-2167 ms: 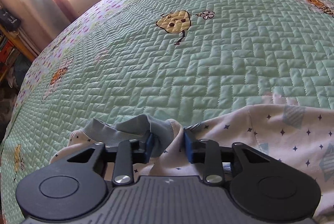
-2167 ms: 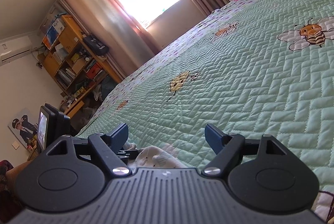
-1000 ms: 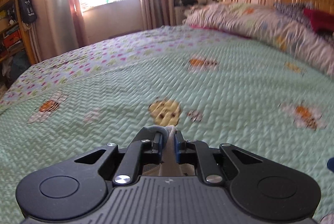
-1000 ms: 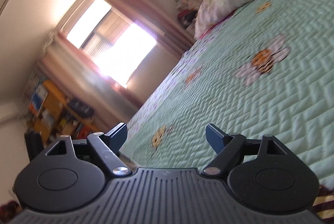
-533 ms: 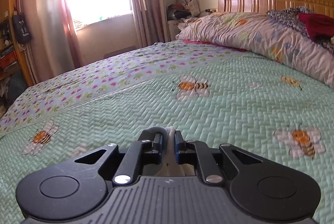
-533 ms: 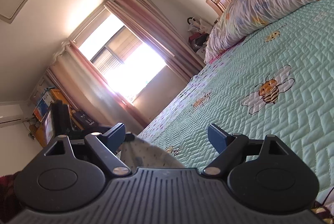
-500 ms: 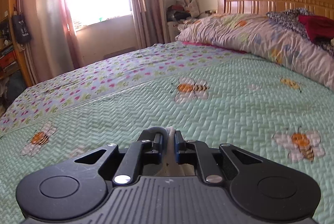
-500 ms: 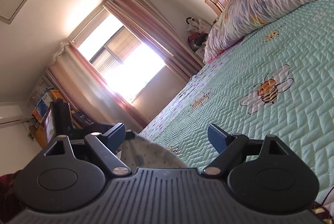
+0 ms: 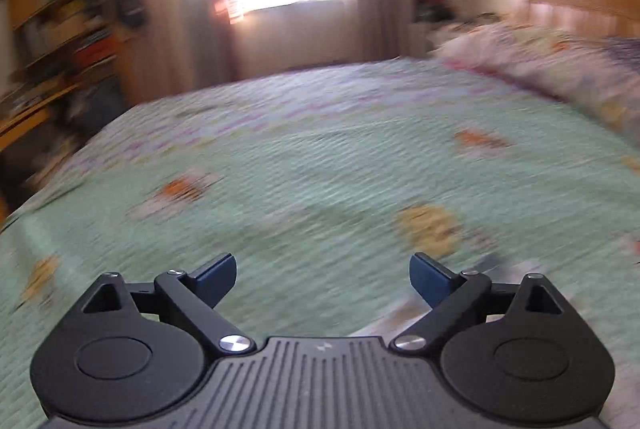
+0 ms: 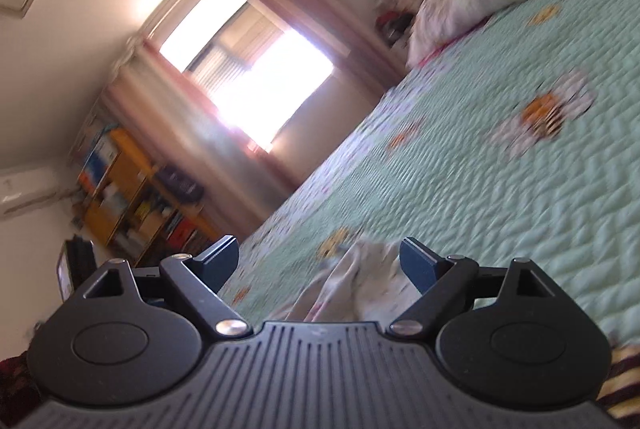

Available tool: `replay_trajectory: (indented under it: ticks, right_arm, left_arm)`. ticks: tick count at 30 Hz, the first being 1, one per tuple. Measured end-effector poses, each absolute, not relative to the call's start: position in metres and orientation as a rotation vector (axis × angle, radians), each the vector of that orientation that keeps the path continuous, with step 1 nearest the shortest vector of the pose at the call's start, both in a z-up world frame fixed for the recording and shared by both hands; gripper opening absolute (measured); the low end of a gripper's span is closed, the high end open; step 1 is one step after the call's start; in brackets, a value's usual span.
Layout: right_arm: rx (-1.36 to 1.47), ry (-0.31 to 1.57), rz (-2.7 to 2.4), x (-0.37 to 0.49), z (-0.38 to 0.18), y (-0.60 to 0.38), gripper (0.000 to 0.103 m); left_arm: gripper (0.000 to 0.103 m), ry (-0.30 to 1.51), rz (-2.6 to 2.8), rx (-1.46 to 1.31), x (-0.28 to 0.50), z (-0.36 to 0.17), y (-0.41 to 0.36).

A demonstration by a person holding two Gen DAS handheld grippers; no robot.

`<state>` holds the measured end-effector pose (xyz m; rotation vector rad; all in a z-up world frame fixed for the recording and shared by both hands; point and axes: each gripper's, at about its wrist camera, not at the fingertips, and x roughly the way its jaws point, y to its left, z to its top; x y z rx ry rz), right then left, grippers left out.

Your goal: Fold clothes

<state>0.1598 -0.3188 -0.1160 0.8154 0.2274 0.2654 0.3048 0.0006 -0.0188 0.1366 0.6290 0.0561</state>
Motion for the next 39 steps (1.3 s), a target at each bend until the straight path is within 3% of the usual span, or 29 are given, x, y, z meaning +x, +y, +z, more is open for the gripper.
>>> replay_trajectory:
  ticks: [2, 18, 21, 26, 29, 39]
  right_arm:
    - [0.810, 0.259, 0.321, 0.164, -0.119, -0.305, 0.088]
    - [0.778, 0.401, 0.409, 0.184, -0.143, -0.275, 0.088]
    - [0.762, 0.401, 0.411, 0.184, -0.142, -0.273, 0.088]
    - [0.744, 0.403, 0.412, 0.183, -0.141, -0.271, 0.088]
    - [0.737, 0.403, 0.409, 0.182, -0.140, -0.270, 0.088]
    - [0.712, 0.395, 0.403, 0.181, -0.139, -0.268, 0.088]
  left_arm:
    - [0.089, 0.689, 0.042, 0.173, 0.304, -0.033, 0.014]
    - [0.090, 0.851, -0.115, 0.253, 0.381, -0.098, -0.034]
    - [0.078, 0.871, -0.160, 0.171, 0.386, -0.098, -0.025]
    - [0.026, 0.875, -0.270, 0.210, 0.378, -0.095, -0.033]
    - [0.009, 0.867, -0.314, 0.255, 0.368, -0.094, -0.042]
    - [0.004, 0.734, -0.201, 0.400, 0.344, -0.080, -0.042]
